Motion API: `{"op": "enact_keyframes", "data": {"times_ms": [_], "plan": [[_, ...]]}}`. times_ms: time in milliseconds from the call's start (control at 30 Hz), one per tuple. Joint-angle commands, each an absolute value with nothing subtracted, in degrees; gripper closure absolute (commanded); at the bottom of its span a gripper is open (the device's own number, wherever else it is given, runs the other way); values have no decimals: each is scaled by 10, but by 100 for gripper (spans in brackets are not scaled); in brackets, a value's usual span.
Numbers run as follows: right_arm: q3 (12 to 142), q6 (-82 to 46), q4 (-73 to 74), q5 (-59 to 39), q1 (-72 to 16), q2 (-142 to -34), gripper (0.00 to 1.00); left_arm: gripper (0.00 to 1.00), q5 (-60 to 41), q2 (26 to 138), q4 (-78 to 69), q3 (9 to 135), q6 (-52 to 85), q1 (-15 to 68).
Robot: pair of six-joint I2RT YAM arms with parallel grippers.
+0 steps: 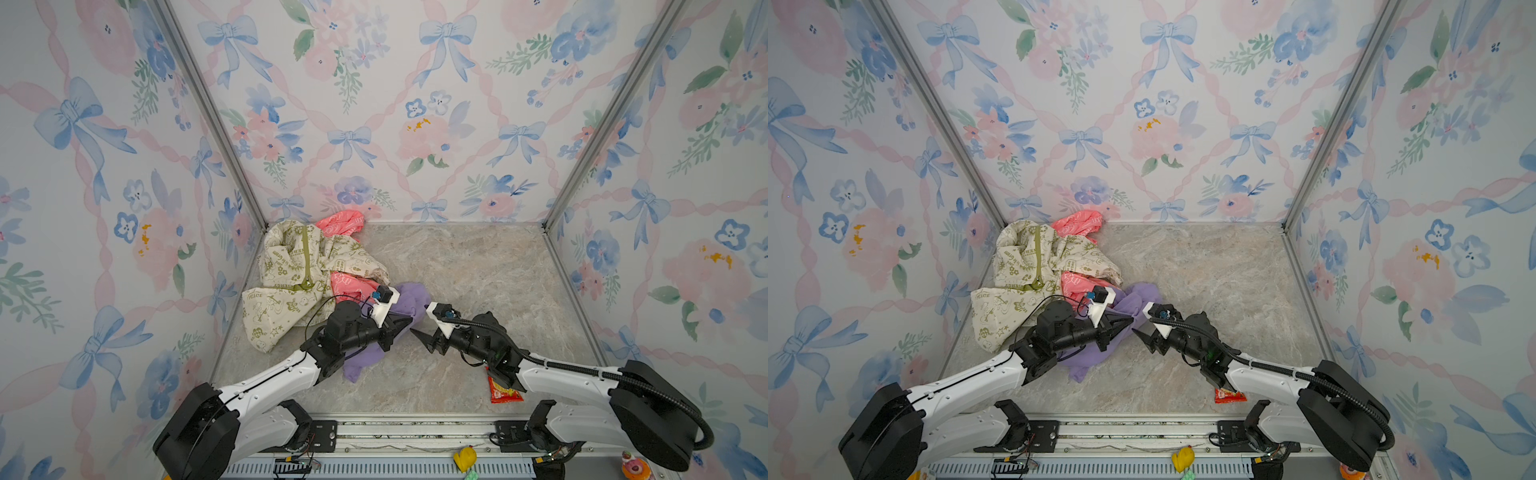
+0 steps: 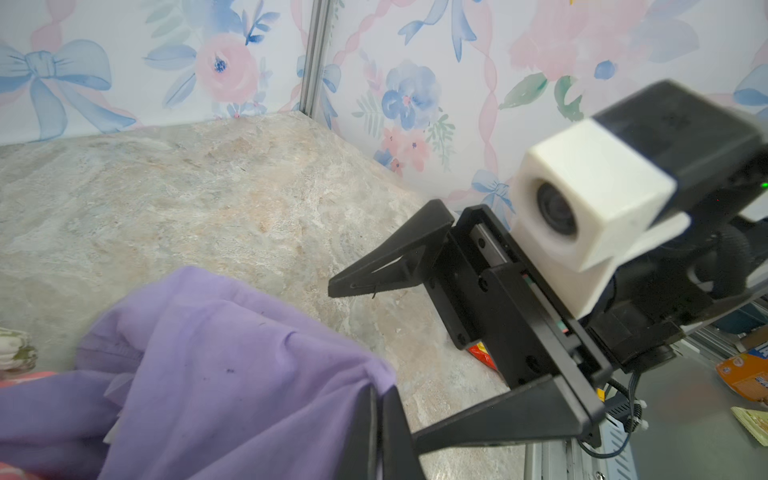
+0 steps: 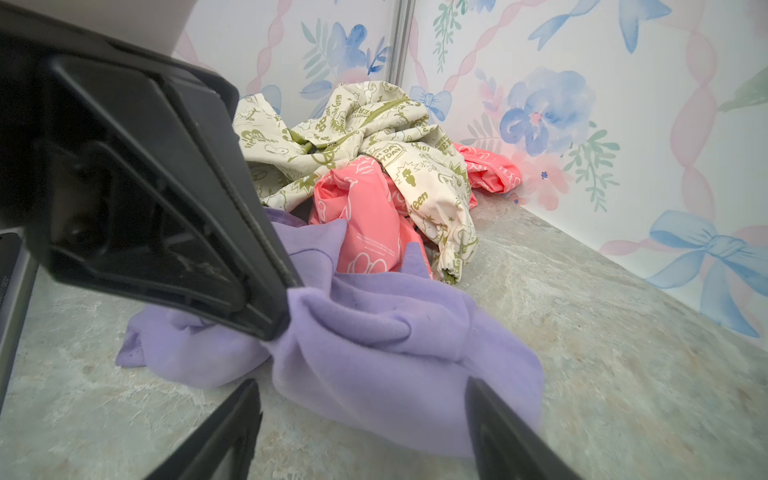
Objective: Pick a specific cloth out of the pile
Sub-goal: 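Move the right gripper to the lavender cloth held by the left gripper, then grasp the lavender cloth with the right gripper while the left gripper releases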
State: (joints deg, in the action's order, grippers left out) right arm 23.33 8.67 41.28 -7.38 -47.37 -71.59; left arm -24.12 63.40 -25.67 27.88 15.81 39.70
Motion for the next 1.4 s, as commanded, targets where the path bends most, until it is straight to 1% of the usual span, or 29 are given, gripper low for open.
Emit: {"op": "enact_keyframes", "data": {"times_ms": [0, 33, 133, 200, 233, 267, 367, 400, 433, 467, 533, 567, 600, 633, 667, 700, 733, 767, 800, 833, 867, 933, 1033, 1067, 1233, 1367], "plan": [[250, 95, 414, -85, -479, -713, 23, 100, -258, 636, -276, 298, 145, 402], [251, 98, 414, -88, -479, -714, 31, 100, -259, 638, -276, 300, 145, 403], [253, 96, 409, -79, -480, -713, 33, 100, -264, 642, -277, 302, 145, 405], [252, 97, 410, -75, -480, -713, 37, 100, -264, 644, -276, 303, 144, 406], [252, 98, 410, -74, -480, -714, 43, 100, -263, 646, -277, 302, 145, 407], [252, 98, 409, -71, -480, -714, 47, 100, -262, 646, -276, 302, 143, 408], [254, 96, 407, -57, -480, -714, 72, 100, -262, 651, -276, 304, 142, 410], [255, 95, 406, -50, -480, -713, 79, 100, -260, 652, -277, 304, 142, 411], [255, 95, 404, -42, -480, -712, 82, 100, -254, 653, -276, 306, 141, 412], [255, 93, 404, -35, -480, -711, 83, 99, -243, 651, -276, 306, 140, 413], [254, 93, 404, -17, -480, -709, 84, 90, -213, 647, -276, 303, 139, 412], [253, 92, 403, -6, -480, -707, 86, 88, -197, 643, -277, 302, 138, 412], [252, 89, 404, 7, -480, -706, 88, 83, -180, 639, -277, 300, 136, 412], [253, 86, 402, 25, -480, -704, 90, 74, -159, 633, -276, 299, 135, 412], [254, 81, 399, 48, -480, -703, 94, 71, -135, 626, -276, 296, 134, 412], [256, 78, 395, 69, -479, -701, 98, 65, -114, 621, -276, 294, 131, 413], [258, 73, 386, 95, -479, -698, 100, 54, -88, 613, -276, 291, 130, 412], [260, 69, 380, 118, -478, -694, 100, 47, -66, 604, -276, 286, 130, 412], [260, 64, 377, 140, -477, -692, 100, 44, -52, 597, -278, 283, 128, 412], [259, 56, 376, 170, -476, -688, 100, 38, -38, 589, -278, 277, 125, 412], [258, 46, 375, 198, -473, -682, 100, 28, -25, 581, -278, 273, 125, 413], [252, 31, 375, 241, -465, -670, 100, 13, -1, 570, -278, 264, 128, 412], [234, -1, 382, 279, -442, -643, 100, 4, 22, 552, -279, 249, 132, 412], [228, -16, 382, 287, -432, -632, 100, 2, 30, 547, -278, 244, 134, 412], [208, -84, 365, 301, -378, -590, 100, 2, 72, 526, -282, 229, 137, 412], [214, -102, 344, 301, -339, -584, 100, 2, 88, 522, -284, 229, 134, 412]]}}
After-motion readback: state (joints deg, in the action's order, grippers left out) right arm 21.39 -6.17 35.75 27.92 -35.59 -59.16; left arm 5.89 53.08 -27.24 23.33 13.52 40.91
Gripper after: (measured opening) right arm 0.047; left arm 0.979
